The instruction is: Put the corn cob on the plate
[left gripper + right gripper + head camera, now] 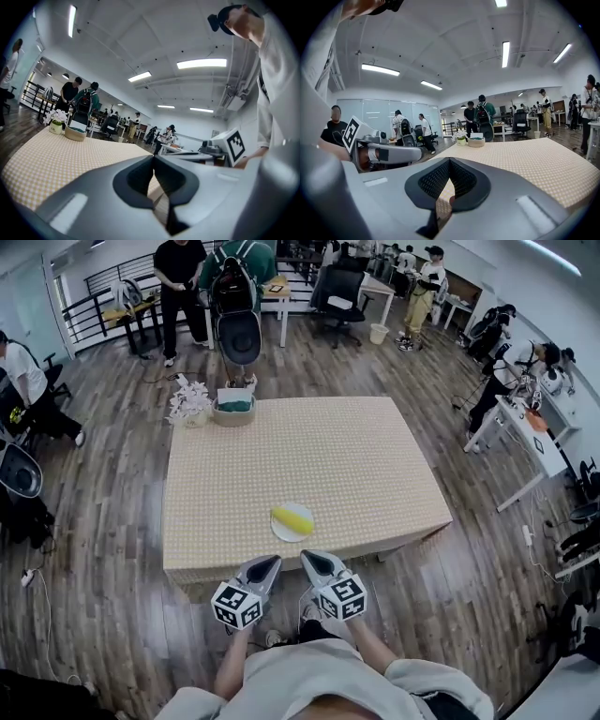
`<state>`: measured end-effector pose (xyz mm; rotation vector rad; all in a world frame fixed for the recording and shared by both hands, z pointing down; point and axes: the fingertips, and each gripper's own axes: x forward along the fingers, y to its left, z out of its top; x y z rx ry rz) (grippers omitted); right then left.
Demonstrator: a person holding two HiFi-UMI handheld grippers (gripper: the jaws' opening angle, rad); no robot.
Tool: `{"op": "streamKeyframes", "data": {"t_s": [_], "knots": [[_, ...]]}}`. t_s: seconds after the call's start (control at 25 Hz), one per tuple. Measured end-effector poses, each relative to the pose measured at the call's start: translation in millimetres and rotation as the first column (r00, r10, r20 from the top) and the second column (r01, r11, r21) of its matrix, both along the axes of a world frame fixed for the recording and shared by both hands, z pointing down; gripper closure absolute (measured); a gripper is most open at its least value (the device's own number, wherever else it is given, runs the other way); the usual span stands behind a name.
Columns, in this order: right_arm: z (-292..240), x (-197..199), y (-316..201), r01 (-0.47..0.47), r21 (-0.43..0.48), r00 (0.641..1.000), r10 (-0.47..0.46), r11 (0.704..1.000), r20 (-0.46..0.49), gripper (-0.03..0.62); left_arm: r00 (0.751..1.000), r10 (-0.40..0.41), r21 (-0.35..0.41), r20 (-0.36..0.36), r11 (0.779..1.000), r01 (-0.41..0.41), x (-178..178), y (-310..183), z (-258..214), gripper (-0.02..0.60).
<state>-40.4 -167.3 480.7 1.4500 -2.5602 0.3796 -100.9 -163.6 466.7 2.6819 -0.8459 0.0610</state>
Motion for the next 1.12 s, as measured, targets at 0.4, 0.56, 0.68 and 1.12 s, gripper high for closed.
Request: {"op": "streamKeyframes", "data": {"t_s": [0.4,0.56,0.68,1.12], "knots": [[-16.7,13.8,47.1,0.04,0.061,0.999,-0.04,0.997,-0.001,0.597,0.999,-0.03,0.054,0.017,0.998,0.029,25.9,50.8,-20.0,0.574],[-19.8,40.1,71.4,0.052,0.069,0.999,-0.053,0.996,0.011,0.597,0.998,-0.05,0.058,0.025,0.997,0.048,50.9,79.2,-21.7,0.574],[-16.7,54.4,92.8,0.071,0.07,0.997,-0.072,0.995,0.016,0.597,0.997,-0.074,0.048,0.028,0.996,0.072,66.1,102.9,-15.7,0.574],[-6.6,75.3,172.8,0.1,0.077,0.995,-0.101,0.992,0.003,0.597,0.993,-0.112,0.044,0.03,0.993,0.111,90.0,184.0,-6.9,0.574]]}}
